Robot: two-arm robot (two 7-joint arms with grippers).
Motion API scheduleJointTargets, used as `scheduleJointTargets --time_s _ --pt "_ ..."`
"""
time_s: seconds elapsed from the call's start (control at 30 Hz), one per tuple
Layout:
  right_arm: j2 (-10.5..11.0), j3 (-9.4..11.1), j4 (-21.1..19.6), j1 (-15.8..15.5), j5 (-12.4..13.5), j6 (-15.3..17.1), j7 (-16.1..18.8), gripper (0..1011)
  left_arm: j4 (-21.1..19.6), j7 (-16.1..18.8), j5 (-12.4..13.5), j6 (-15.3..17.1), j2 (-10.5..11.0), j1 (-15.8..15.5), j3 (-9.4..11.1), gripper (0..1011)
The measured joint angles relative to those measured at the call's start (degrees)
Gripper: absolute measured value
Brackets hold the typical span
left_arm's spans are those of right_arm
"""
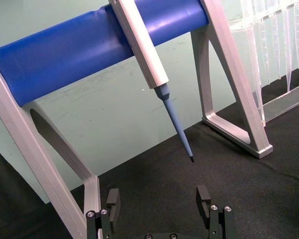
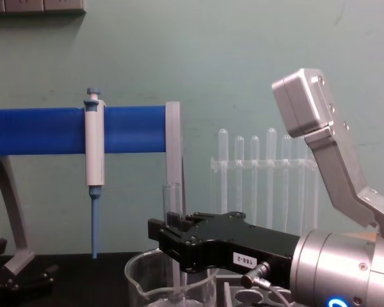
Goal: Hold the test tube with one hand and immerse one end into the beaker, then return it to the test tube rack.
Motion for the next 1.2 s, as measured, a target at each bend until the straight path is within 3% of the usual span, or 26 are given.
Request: scheduleJointTargets --time_s 1.2 --pt "0.0 0.0 0.0 0.0 0.0 0.0 0.0 224 0.0 0.0 0.0 0.0 0.0 0.0 0.0 1000"
